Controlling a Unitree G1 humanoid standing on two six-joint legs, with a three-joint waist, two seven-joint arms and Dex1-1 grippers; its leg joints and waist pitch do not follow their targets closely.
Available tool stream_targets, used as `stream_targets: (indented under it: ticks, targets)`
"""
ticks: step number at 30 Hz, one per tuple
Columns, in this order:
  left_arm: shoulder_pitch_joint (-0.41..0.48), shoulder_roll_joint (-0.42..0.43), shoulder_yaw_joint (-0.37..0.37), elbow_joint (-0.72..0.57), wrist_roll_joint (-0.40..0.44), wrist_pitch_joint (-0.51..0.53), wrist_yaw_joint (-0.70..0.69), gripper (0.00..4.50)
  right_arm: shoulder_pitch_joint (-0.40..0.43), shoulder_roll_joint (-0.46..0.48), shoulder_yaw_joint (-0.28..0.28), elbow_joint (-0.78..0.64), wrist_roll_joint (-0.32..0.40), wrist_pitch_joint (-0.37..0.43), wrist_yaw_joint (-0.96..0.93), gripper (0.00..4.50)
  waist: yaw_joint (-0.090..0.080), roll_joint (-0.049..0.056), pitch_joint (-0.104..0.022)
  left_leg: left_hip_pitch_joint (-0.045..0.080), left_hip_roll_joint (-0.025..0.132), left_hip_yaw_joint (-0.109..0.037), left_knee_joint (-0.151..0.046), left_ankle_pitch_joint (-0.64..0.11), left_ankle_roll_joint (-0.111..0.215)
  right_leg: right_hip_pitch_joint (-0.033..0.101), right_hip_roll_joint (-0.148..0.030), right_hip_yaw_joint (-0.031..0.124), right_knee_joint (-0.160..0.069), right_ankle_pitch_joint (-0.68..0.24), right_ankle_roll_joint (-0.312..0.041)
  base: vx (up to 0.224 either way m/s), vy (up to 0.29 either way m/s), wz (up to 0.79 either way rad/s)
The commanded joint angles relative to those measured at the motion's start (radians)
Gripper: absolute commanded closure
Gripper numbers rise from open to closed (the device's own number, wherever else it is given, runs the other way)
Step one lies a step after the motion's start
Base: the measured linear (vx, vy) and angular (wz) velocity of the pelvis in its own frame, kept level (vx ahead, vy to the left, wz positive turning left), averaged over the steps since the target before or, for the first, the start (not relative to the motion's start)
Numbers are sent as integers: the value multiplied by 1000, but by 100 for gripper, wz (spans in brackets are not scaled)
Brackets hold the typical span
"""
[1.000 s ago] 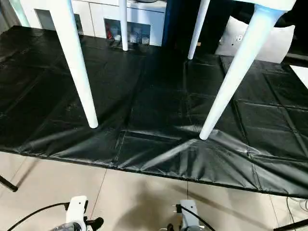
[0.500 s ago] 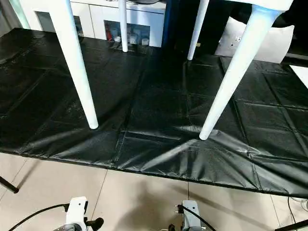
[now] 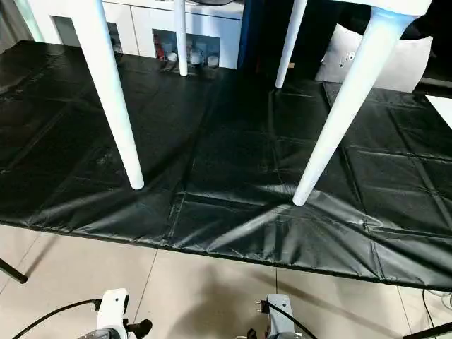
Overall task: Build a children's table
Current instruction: Flip table
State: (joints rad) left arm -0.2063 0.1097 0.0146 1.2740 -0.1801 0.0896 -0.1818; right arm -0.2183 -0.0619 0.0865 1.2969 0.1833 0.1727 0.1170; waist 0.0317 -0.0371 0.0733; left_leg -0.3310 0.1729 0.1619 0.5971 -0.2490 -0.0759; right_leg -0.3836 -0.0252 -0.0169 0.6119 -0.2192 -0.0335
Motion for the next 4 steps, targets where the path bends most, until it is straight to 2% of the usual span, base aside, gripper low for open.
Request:
stream_targets:
  ticks: [1,4]
  targets:
    - [15,-10,-2,24,7,12,6,35,17,-3,0,20,0,19,2,0,-2,9,-32,-8,75,-18,-85,-130,62,35,-130,59,-81,-136,-258,0,0,0]
    - [15,-10,-2,24,7,12,6,35,17,-3,0,20,0,19,2,0,-2,9,-31,-8,75,-18,-86,-140,60,33,-130,59,-83,-152,-255,0,0,0]
